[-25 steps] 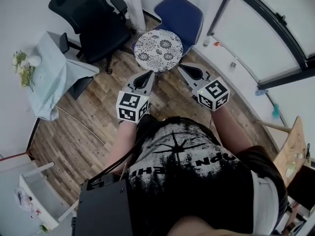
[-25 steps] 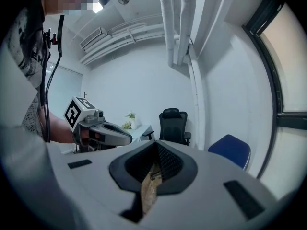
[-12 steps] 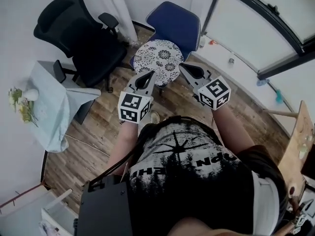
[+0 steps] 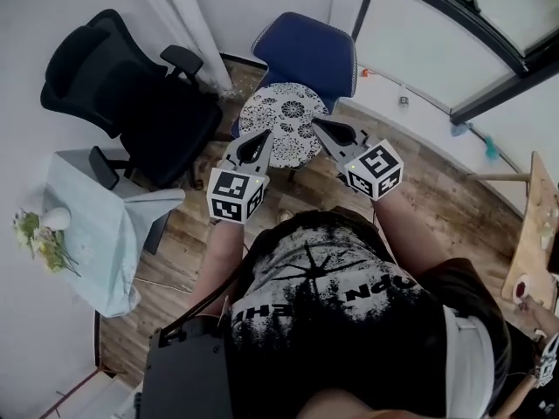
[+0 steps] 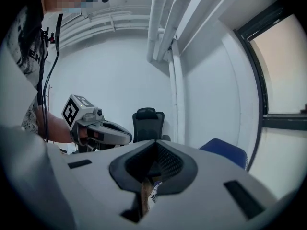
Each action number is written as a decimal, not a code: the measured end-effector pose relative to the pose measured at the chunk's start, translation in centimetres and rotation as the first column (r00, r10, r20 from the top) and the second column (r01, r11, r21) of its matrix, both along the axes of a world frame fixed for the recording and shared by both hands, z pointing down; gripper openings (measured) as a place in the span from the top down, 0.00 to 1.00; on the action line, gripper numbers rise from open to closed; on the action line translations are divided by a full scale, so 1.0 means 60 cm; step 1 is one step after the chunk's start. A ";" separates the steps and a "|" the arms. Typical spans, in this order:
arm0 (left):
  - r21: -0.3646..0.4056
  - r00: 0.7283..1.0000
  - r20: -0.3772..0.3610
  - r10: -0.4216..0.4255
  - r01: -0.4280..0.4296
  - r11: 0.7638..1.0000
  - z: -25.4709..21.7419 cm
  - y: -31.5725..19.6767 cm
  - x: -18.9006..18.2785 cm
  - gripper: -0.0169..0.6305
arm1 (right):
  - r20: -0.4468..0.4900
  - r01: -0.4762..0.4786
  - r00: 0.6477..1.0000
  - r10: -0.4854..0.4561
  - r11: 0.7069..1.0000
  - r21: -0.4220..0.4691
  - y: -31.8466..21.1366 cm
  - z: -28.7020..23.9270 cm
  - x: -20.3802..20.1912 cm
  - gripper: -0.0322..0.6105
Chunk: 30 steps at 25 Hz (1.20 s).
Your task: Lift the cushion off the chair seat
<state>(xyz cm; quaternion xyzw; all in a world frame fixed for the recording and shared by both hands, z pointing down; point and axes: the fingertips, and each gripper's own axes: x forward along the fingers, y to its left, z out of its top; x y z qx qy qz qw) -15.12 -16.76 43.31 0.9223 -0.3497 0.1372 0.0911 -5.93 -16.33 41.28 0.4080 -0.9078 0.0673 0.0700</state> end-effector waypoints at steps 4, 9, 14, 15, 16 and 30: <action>-0.017 0.999 -0.014 0.036 -0.037 0.999 0.014 -0.026 -0.020 0.95 | -0.005 -0.039 0.999 0.039 0.999 -0.004 -0.027 0.001 -0.021 0.92; -0.048 0.996 -0.021 0.085 -0.086 0.995 0.041 -0.055 -0.021 0.95 | -0.012 -0.088 0.996 0.088 0.996 -0.030 -0.047 0.016 -0.019 0.92; -0.067 0.989 -0.019 0.148 -0.149 0.987 0.056 -0.080 0.006 0.95 | -0.016 -0.147 0.989 0.146 0.987 -0.060 -0.061 0.034 0.009 0.92; -0.067 0.987 -0.017 0.159 -0.159 0.985 0.057 -0.085 0.011 0.95 | -0.021 -0.157 0.987 0.156 0.985 -0.064 -0.065 0.037 0.014 0.92; -0.067 0.986 -0.014 0.168 -0.169 0.983 0.057 -0.090 0.017 0.95 | -0.028 -0.166 0.986 0.165 0.984 -0.067 -0.069 0.041 0.019 0.92; -0.130 0.982 -0.029 0.186 -0.188 0.973 0.091 -0.166 0.113 0.95 | -0.022 -0.107 0.994 0.105 0.980 -0.165 -0.145 0.092 0.090 0.92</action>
